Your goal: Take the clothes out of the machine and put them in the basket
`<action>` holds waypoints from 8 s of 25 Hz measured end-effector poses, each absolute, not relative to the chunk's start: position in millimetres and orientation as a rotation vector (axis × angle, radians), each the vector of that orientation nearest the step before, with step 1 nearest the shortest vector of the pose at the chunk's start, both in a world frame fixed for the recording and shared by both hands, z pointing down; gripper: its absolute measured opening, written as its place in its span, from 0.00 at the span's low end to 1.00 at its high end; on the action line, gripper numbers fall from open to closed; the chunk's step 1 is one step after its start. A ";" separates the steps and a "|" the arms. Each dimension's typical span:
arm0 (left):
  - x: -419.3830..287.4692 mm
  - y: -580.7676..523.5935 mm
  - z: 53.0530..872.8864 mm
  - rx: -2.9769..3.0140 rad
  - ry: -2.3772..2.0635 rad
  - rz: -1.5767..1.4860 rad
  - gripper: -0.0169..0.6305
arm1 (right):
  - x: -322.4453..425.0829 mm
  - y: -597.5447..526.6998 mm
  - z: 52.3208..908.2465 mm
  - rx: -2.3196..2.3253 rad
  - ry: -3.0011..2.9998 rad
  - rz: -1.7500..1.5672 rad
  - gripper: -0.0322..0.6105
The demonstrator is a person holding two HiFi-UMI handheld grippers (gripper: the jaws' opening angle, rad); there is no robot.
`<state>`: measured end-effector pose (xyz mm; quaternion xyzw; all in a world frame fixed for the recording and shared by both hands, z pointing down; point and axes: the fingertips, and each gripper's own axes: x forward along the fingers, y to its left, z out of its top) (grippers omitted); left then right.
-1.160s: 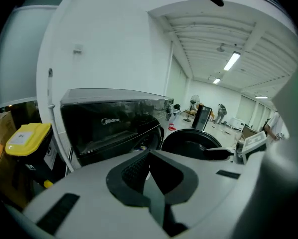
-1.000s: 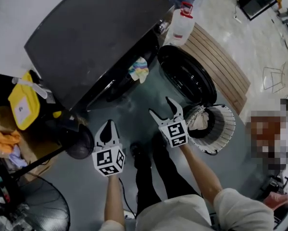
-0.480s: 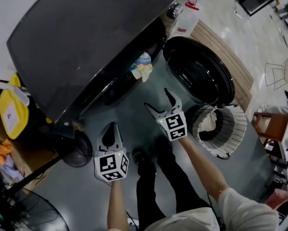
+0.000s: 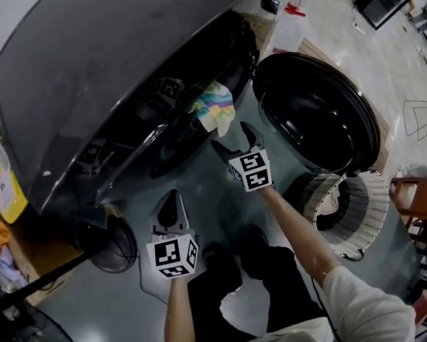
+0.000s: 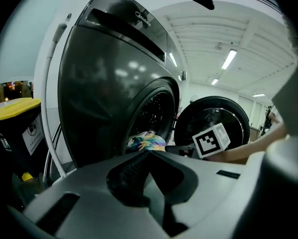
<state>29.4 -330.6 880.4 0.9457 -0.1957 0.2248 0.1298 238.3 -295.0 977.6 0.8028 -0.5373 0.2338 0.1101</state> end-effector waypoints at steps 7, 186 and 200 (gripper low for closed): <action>42.3 -343.4 931.3 2.781 -0.563 0.605 0.05 | 289.7 -357.4 1029.0 2.413 -1.572 0.646 0.71; -37.5 -254.3 376.9 2.926 -0.618 0.382 0.05 | 105.7 -107.6 398.5 2.429 -1.667 0.286 0.09; -64.2 -286.7 370.0 2.903 -0.716 0.299 0.05 | 83.6 -163.1 371.9 2.346 -1.754 0.153 0.09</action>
